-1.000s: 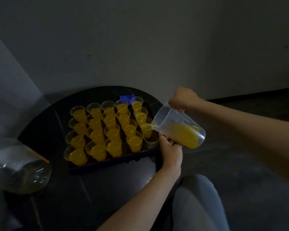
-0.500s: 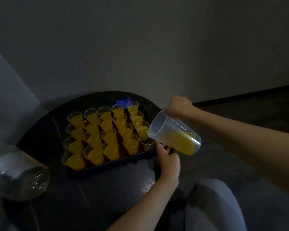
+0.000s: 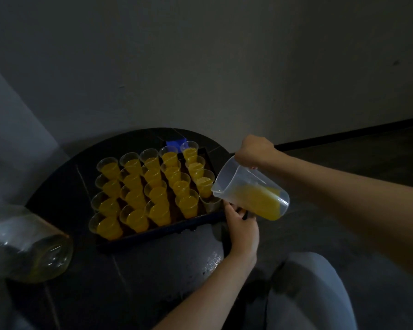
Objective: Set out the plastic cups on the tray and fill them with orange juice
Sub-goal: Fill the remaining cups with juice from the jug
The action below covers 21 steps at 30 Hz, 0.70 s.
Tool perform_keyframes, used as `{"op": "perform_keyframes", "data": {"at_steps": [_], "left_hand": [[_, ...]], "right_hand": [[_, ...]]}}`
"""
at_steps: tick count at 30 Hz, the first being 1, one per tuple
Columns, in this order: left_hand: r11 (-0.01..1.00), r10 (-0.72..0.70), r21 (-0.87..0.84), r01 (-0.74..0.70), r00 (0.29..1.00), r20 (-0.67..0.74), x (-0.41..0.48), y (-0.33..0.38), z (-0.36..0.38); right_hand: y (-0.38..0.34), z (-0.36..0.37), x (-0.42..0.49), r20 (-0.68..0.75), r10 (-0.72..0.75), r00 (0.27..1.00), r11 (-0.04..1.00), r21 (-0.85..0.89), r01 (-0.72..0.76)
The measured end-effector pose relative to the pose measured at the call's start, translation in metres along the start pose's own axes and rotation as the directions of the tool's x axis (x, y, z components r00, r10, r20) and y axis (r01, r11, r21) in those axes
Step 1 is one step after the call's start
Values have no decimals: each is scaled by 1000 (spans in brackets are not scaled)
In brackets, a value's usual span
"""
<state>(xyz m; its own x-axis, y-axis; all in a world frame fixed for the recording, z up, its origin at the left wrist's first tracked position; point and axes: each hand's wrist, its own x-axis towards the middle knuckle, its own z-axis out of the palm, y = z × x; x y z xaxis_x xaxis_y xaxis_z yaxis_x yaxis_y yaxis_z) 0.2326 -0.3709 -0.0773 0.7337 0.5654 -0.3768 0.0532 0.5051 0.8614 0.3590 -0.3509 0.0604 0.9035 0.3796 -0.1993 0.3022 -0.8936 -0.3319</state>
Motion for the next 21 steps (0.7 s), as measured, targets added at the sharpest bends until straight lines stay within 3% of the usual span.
{"op": "perform_keyframes", "data": {"at_steps": [12,21], "left_hand": [[1000,0,-18,1,1000,16,-1,-2,1],[990,-18,-136,25,999,50,4,-6,-2]], "right_hand": [[-7,1,1,-6,-31,999,998,-51,31],[-12,1,-3,-3,-72,997,991,-116,71]]}}
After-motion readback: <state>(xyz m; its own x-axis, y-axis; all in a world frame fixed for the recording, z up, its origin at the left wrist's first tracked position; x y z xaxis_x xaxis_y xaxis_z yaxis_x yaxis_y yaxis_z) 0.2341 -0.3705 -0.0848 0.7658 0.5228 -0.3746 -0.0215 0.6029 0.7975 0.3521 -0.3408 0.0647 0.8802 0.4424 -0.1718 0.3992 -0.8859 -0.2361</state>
